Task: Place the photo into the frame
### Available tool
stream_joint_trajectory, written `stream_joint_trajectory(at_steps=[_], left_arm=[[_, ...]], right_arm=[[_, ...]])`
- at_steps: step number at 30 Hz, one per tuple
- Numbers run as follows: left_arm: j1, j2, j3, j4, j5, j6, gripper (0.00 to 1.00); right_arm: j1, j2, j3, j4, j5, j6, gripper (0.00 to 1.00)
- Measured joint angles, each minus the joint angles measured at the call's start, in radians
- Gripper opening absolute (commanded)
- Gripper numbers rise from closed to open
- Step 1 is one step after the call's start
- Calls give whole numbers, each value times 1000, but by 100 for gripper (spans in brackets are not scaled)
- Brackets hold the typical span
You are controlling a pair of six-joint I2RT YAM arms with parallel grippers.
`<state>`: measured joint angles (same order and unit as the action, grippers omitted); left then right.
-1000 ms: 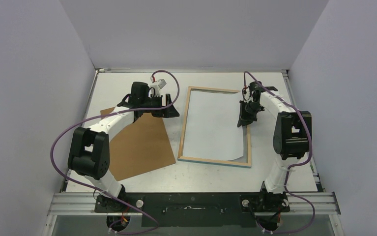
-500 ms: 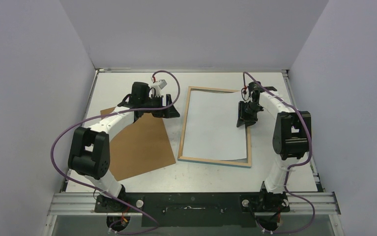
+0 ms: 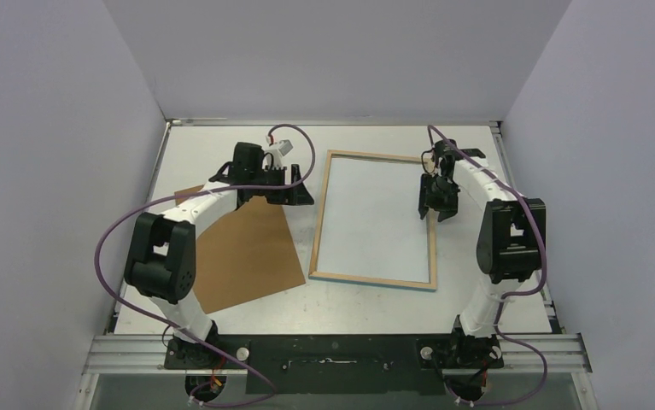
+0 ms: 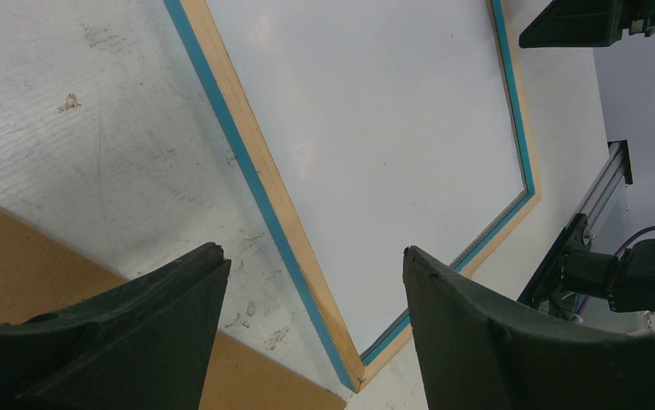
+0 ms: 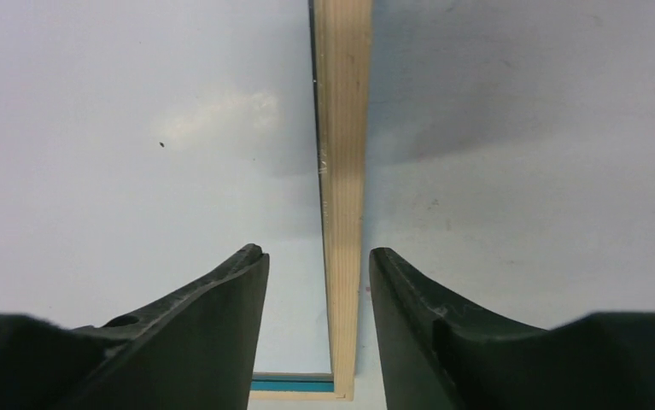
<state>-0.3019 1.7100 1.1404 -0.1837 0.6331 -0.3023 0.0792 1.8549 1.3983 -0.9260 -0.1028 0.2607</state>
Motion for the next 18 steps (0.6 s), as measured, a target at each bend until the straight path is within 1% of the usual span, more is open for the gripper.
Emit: stream_joint_trajectory(at_steps=[3, 6, 10, 12, 18], left_arm=[[-3, 26, 31, -17, -5, 0, 73], [-7, 63, 69, -39, -9, -3, 73], [-17, 124, 126, -60, -18, -15, 73], [-25, 151, 146, -64, -24, -25, 72], [-68, 257, 231, -107, -38, -55, 70]], right_arm=[[-2, -35, 0, 2, 57, 24, 59], [-8, -61, 0, 14, 98, 53, 64], [-22, -64, -25, 55, 103, 87, 71], [-27, -63, -56, 76, 92, 105, 73], [-35, -48, -96, 130, 39, 151, 76]])
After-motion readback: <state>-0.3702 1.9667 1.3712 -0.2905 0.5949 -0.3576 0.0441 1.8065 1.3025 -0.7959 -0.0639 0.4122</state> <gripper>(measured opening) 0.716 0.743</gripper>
